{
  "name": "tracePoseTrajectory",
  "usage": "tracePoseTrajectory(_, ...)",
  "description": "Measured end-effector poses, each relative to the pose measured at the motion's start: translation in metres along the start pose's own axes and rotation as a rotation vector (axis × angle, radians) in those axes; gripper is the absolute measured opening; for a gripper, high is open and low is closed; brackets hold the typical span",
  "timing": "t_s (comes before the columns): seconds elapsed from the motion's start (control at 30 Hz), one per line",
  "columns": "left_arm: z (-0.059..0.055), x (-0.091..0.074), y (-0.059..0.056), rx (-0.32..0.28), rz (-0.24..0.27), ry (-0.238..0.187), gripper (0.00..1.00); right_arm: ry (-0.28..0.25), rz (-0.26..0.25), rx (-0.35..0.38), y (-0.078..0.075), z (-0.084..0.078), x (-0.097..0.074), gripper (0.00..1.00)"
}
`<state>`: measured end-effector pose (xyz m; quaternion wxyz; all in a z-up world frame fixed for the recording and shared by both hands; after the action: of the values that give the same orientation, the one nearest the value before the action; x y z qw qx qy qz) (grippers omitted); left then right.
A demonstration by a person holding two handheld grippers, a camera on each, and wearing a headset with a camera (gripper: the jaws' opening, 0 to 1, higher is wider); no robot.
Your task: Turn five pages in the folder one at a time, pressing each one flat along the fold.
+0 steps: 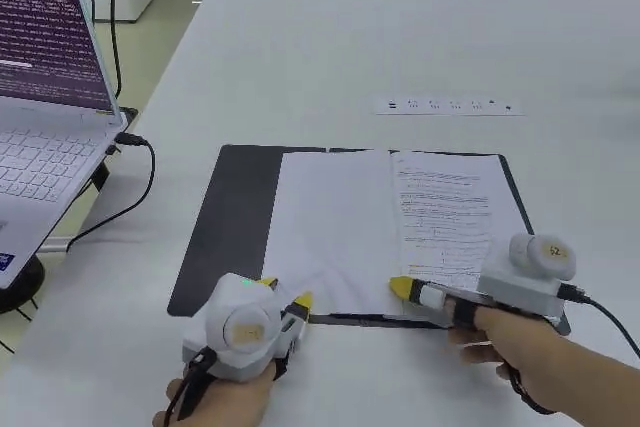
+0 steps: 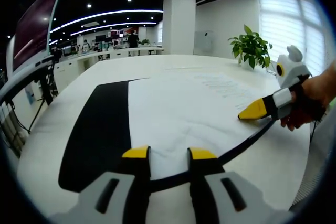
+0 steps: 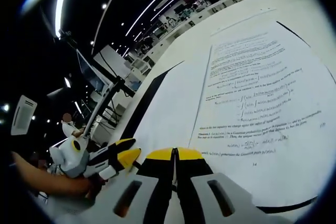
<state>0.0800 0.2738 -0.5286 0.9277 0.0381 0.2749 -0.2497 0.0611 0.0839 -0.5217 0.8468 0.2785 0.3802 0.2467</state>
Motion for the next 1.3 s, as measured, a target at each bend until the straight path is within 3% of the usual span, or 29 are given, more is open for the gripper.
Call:
tracePoseTrajectory(0.4, 0.0, -0.001, 0.0, 0.008, -0.005, 0.002, 0.27, 0.059, 0.021, 0.076, 0.01, -0.034, -0.024, 0.0)
tracePoseTrajectory(0.47, 0.0, -0.001, 0.0, 0.012, -0.005, 0.005, 0.27, 0.044, 0.019, 0.067, 0.012, -0.041, -0.031, 0.0)
tracePoseTrajectory(0.53, 0.0, -0.001, 0.0, 0.012, -0.005, 0.009, 0.27, 0.024, 0.022, 0.104, 0.013, -0.043, -0.038, 0.0)
tracePoseTrajectory(0.63, 0.001, -0.001, -0.001, 0.009, -0.004, 0.015, 0.27, 0.014, 0.021, 0.085, 0.022, -0.043, -0.048, 0.0)
tracePoseTrajectory(0.8, 0.003, -0.001, -0.001, 0.001, -0.006, 0.035, 0.27, -0.072, 0.039, 0.087, 0.04, -0.035, -0.068, 0.0)
tracePoseTrajectory(0.87, 0.005, -0.001, -0.003, -0.061, -0.031, 0.049, 0.3, -0.122, 0.011, 0.074, 0.042, -0.032, -0.075, 0.0)
tracePoseTrajectory(0.97, 0.01, -0.002, -0.002, -0.201, -0.061, 0.06, 0.34, -0.142, -0.023, 0.057, 0.044, -0.033, -0.083, 0.0)
tracePoseTrajectory(1.0, 0.012, -0.006, -0.001, -0.252, -0.055, 0.086, 0.34, -0.148, -0.032, 0.043, 0.046, -0.032, -0.087, 0.0)
tracePoseTrajectory(1.07, 0.017, -0.011, -0.002, -0.301, -0.072, 0.097, 0.31, -0.165, -0.049, 0.016, 0.048, -0.03, -0.094, 0.0)
tracePoseTrajectory(1.13, 0.024, -0.019, -0.005, -0.306, -0.093, 0.077, 0.31, -0.182, -0.064, -0.004, 0.05, -0.027, -0.099, 0.0)
tracePoseTrajectory(1.2, 0.03, -0.028, -0.011, -0.331, -0.122, 0.069, 0.31, -0.203, -0.095, -0.021, 0.051, -0.023, -0.105, 0.0)
tracePoseTrajectory(1.23, 0.032, -0.035, -0.017, -0.365, -0.156, 0.097, 0.3, -0.221, -0.123, -0.029, 0.049, -0.02, -0.109, 0.0)
tracePoseTrajectory(1.3, 0.038, -0.047, -0.019, -0.38, -0.163, 0.079, 0.32, -0.244, -0.157, -0.015, 0.046, -0.017, -0.116, 0.0)
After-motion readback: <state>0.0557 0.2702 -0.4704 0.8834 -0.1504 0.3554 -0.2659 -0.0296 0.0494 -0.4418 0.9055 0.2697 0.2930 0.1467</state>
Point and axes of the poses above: the centre of the closed fingertips' face, and the gripper's own axes: x roughly forward along the fingers, y roughly to its left, z roughly out of its top, the point moved 6 cm from there along -x, roughly backward along the fingers, and after that the axes turned 5 degrees about y, right-handed, at the moved point
